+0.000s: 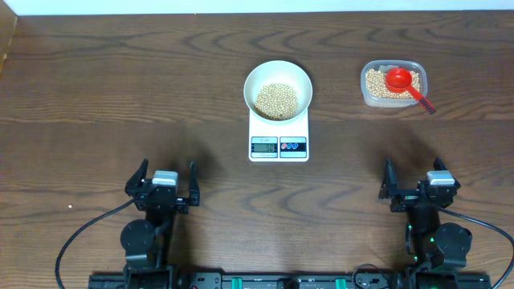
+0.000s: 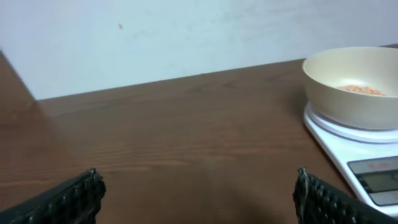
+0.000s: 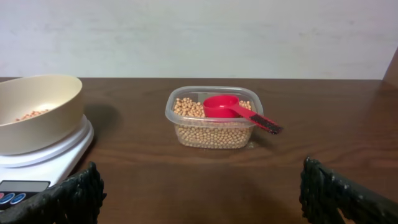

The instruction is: Scoop item into bowl and weigh 50g on scale

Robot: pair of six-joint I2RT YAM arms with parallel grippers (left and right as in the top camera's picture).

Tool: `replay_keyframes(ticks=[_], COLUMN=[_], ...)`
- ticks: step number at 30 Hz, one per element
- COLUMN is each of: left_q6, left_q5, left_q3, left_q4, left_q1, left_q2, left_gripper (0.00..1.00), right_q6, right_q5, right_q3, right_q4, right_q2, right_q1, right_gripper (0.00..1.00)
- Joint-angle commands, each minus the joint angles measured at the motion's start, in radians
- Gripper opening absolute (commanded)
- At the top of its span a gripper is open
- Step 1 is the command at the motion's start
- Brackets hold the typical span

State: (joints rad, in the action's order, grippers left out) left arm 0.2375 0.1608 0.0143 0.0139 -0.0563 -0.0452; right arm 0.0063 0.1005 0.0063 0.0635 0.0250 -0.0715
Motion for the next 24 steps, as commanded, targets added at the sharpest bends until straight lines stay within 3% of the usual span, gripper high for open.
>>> replay_keyframes(ticks=[1, 24], left_q6=[0.013, 0.013], left_q5=[-0.027, -0.027], left_q3=[-0.010, -0.010], left_q4=[0.045, 0.045], left_q1=[-0.003, 0.003], left_q2=[0.044, 0.033], left_gripper=[0.99, 0.99], right_q6=[0.000, 0.000], right_q5=[0.006, 0.006], right_q3=[-0.001, -0.001], right_q4=[0.004, 0.004], right_q2=[-0.005, -0.005], right_q1=[0.008, 0.008], right_gripper=[0.99, 0.99])
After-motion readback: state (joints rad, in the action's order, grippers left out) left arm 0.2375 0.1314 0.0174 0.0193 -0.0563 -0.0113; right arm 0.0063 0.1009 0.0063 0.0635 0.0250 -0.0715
